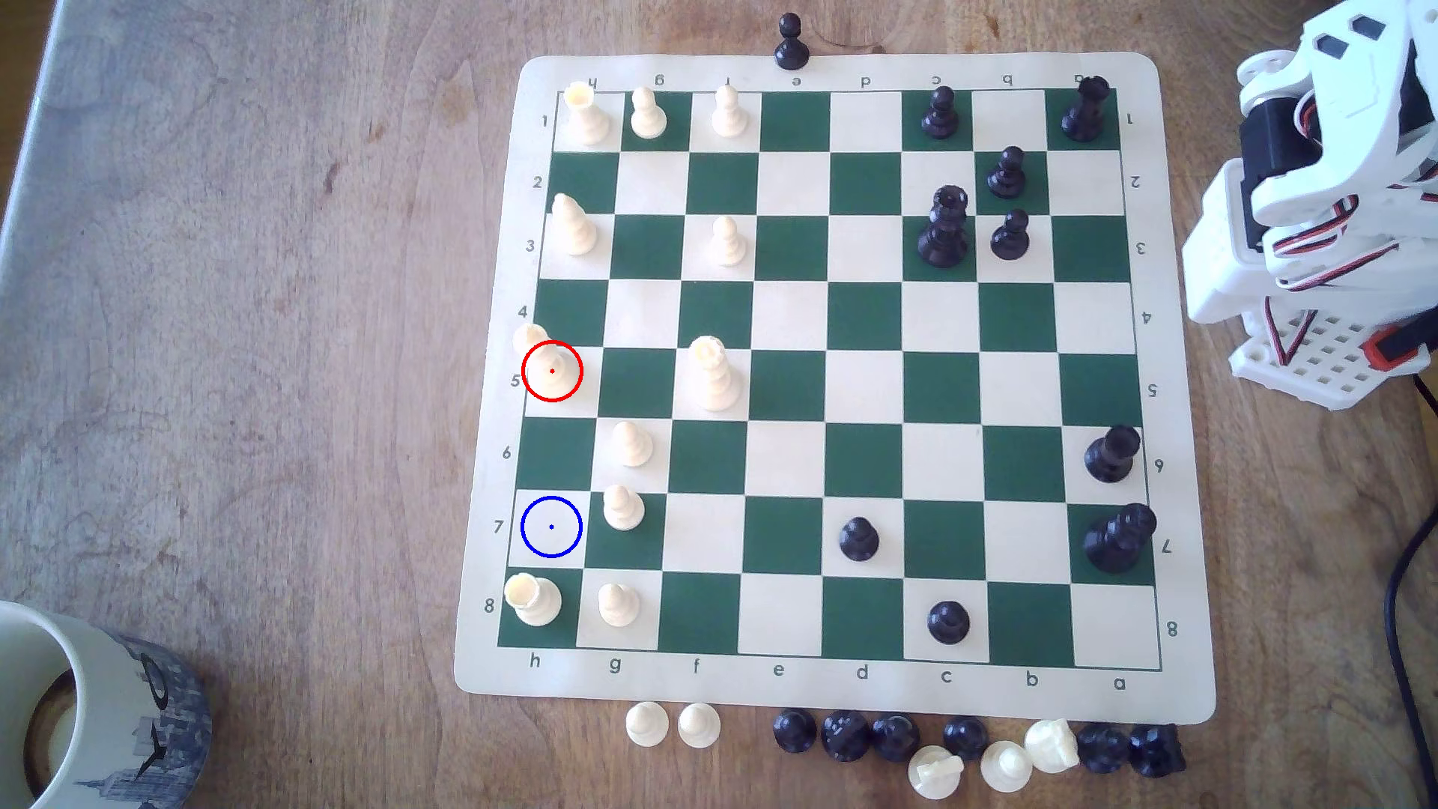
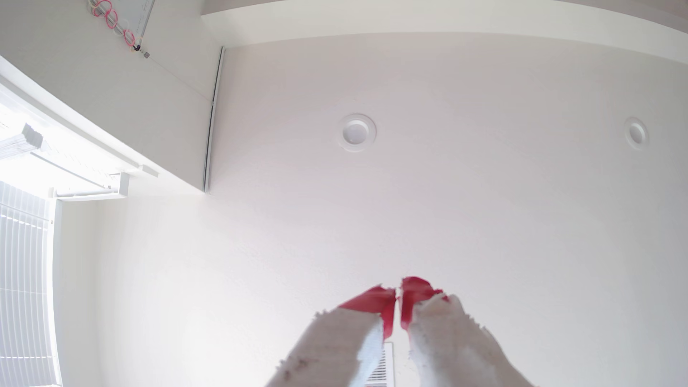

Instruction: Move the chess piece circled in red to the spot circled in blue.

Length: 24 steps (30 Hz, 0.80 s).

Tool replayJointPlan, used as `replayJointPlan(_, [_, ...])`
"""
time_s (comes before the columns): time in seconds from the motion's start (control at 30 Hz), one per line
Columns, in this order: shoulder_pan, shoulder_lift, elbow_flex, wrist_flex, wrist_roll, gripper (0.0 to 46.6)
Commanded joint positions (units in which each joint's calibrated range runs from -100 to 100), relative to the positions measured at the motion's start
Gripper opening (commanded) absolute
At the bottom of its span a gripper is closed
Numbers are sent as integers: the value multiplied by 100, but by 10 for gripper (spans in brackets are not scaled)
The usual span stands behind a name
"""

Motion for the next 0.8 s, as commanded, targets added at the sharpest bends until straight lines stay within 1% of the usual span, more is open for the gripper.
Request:
replayJointPlan(0.0, [51, -20, 126, 363, -15, 2])
replayJointPlan(0.07, [51, -20, 126, 1174, -15, 2])
replayJointPlan(0.13, [35, -20, 126, 2615, -49, 2])
replayJointPlan(0.23, [27, -20, 126, 3828, -54, 2])
replayJointPlan(0.4, [231, -20, -9, 5941, -54, 2])
replayJointPlan(0.53, [270, -20, -454, 7865, -59, 2])
replayJointPlan(0.57, [277, -20, -708, 8660, -59, 2])
replayJointPlan(0.7, [426, 159, -1125, 9667, -59, 2])
replayJointPlan(0.77, [442, 634, -1650, 10085, -59, 2])
